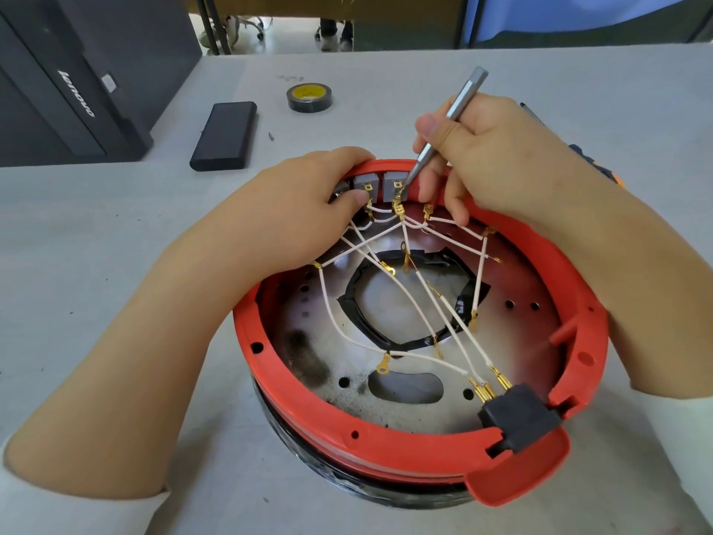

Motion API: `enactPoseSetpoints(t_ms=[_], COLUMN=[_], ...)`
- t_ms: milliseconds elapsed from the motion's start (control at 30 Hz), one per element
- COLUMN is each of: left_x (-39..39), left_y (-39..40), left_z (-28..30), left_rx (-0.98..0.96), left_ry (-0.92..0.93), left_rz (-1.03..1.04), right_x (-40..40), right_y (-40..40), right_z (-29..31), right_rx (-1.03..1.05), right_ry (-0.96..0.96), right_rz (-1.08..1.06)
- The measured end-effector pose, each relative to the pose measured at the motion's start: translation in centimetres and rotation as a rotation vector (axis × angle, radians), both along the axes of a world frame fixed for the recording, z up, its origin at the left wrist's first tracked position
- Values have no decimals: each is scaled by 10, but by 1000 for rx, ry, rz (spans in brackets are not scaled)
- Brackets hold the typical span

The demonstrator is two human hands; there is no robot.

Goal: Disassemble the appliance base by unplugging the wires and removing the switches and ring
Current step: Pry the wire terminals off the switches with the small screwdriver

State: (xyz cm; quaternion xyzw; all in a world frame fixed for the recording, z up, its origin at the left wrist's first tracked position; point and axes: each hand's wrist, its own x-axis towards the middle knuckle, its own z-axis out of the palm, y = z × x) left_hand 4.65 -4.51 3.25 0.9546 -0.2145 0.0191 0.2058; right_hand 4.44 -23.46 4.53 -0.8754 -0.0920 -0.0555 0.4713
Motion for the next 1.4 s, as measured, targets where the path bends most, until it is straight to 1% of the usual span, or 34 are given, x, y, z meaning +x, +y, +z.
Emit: enactPoseSetpoints(t_ms=[67, 200, 267, 400, 500, 633, 767, 867, 967, 1067, 1133, 1200, 1400], left_x=[0, 1, 1, 0, -1, -1, -2, -4, -2, -1, -1, 0, -1], left_y=[0, 0, 1, 1, 1, 1, 2, 1, 1, 2, 3, 3, 3], left_z=[0, 0, 0, 1, 1, 0, -1, 2, 2, 3, 3, 3, 2], left_rx=[-4, -6, -5, -11, -13, -24, -81, -173, -181, -181, -174, -177, -198], left_ry=[4, -5, -3, 5, 2, -3, 29, 16, -14, -5, 3, 13, 30], left_rz=[5, 3, 3, 1, 2, 23, 160, 236, 192, 147, 131, 119, 118], right_x=[3, 8, 6, -1, -3, -5, -7, -10, -12, -14, -12, -9, -6], right_y=[-1, 1, 2, -1, 1, 1, 1, 2, 1, 0, 1, 5, 2], right_z=[1, -2, -4, -2, -1, -2, -1, 1, 6, 20, 25, 19, -4], right_rx=[-5, -133, -87, 172, 152, 139, 115, 100, 154, 207, 193, 168, 177], right_ry=[31, 66, 17, -108, -130, -108, -65, -27, 3, -2, -4, 8, -7], right_rz=[-9, 12, 8, -20, -22, -25, -15, 3, 38, 155, 245, 291, 231])
